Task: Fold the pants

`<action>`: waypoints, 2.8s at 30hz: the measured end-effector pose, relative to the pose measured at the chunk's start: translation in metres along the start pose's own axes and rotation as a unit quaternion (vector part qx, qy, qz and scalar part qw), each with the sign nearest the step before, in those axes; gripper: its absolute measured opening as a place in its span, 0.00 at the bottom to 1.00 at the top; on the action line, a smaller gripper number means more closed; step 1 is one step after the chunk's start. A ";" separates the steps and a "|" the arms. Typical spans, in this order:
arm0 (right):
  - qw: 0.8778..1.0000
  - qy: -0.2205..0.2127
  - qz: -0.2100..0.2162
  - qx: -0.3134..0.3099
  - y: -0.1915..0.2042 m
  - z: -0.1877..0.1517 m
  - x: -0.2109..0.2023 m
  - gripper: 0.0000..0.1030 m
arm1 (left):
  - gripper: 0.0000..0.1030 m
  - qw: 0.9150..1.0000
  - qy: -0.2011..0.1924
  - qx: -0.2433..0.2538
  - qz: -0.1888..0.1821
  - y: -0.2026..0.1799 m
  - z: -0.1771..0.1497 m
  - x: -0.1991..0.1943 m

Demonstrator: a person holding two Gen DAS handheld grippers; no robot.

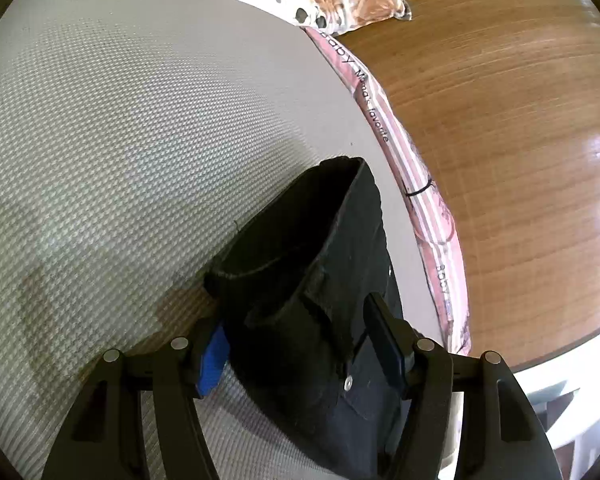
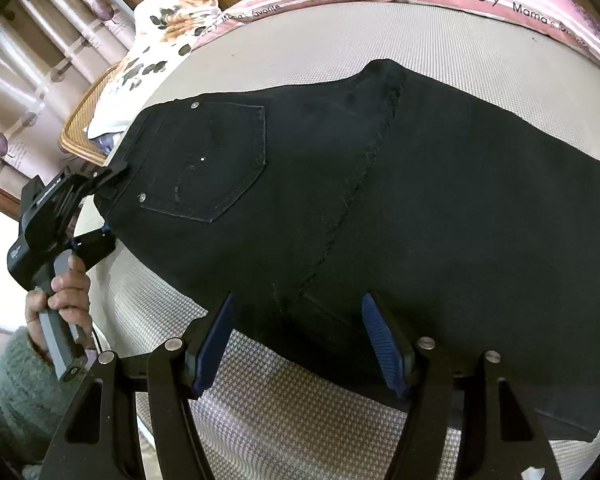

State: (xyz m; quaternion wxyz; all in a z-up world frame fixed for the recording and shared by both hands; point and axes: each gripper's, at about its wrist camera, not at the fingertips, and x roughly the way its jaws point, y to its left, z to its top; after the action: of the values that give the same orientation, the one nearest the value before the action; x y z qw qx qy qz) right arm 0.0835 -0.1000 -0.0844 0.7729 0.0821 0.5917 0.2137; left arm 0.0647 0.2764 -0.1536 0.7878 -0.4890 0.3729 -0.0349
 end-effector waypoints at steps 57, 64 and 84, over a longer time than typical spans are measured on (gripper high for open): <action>0.958 -0.172 -0.037 0.225 -0.180 -0.036 -0.134 0.61 | 0.23 0.903 0.110 0.414 -0.032 -0.309 -0.167 0.066; 0.950 -0.182 -0.040 0.250 -0.203 -0.047 -0.144 0.61 | 0.23 0.879 0.201 0.432 -0.030 -0.314 -0.228 0.124; 0.960 -0.130 0.069 0.238 -0.219 -0.026 -0.109 0.62 | 0.43 0.783 0.241 0.573 -0.029 -0.296 -0.290 0.107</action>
State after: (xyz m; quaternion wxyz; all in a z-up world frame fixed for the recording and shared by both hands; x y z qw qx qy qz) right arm 0.0875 -0.3461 -0.0790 0.7845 0.3313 0.5133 0.1065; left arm 0.0530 -0.1383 -0.0482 0.8062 0.0661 0.4472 -0.3816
